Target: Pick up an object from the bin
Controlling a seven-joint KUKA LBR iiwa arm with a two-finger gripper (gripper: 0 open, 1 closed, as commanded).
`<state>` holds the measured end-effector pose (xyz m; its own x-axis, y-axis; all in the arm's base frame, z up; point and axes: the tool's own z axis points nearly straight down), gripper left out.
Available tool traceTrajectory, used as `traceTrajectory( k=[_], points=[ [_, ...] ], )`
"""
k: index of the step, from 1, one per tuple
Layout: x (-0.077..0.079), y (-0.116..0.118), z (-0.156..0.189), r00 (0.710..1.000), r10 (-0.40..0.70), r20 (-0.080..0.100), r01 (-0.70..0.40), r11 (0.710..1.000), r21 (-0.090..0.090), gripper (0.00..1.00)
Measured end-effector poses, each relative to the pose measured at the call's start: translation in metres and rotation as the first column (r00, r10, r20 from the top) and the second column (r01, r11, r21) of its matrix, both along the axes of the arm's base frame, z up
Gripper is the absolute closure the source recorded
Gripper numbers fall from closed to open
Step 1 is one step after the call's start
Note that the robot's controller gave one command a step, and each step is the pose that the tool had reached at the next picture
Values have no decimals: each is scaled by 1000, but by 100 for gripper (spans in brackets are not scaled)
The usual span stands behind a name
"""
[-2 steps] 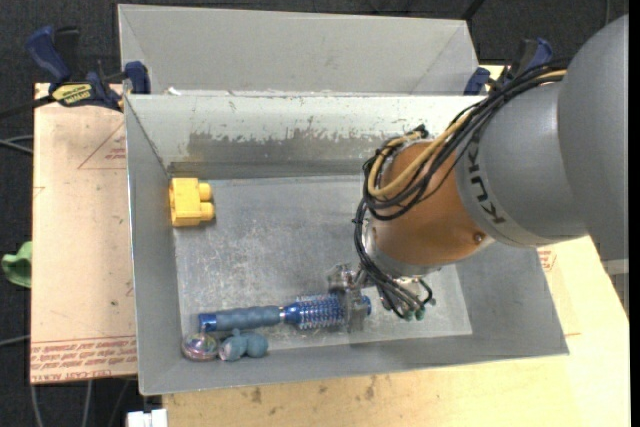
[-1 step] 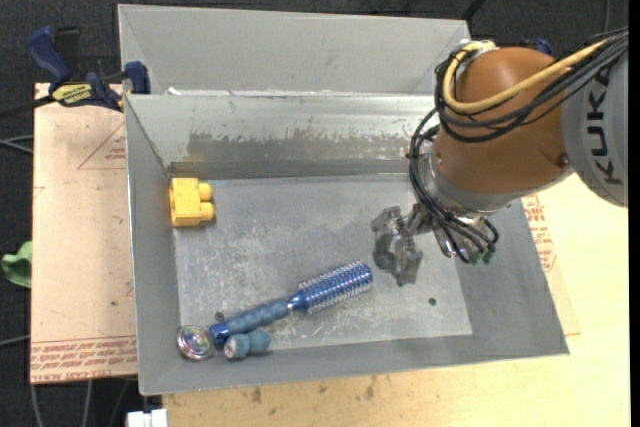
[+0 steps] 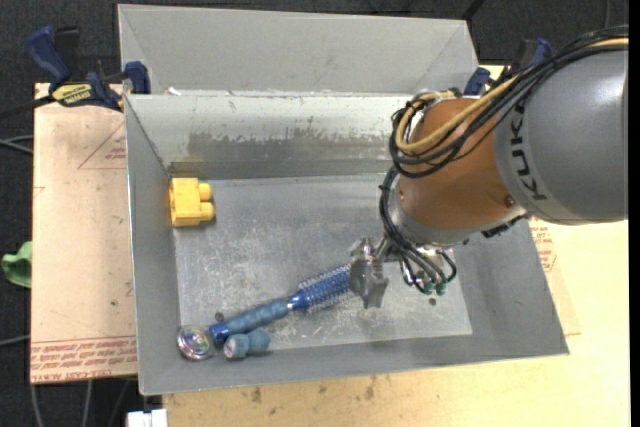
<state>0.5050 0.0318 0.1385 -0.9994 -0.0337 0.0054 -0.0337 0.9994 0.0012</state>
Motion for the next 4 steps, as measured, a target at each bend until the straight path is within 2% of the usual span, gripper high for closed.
traceTrajectory(
  k=[1, 2, 3, 4],
  points=[
    [1, 0, 3, 1000, 0, 6, 0, 1000, 0, 0],
    [16, -5, -73, 998, -70, 1, 70, 998, 0, 0],
    [16, -4, -69, 998, -70, 5, 70, 998, 0, 100],
    [-5, -67, 79, 869, 495, 13, -495, 869, -6, 100]
  ],
)
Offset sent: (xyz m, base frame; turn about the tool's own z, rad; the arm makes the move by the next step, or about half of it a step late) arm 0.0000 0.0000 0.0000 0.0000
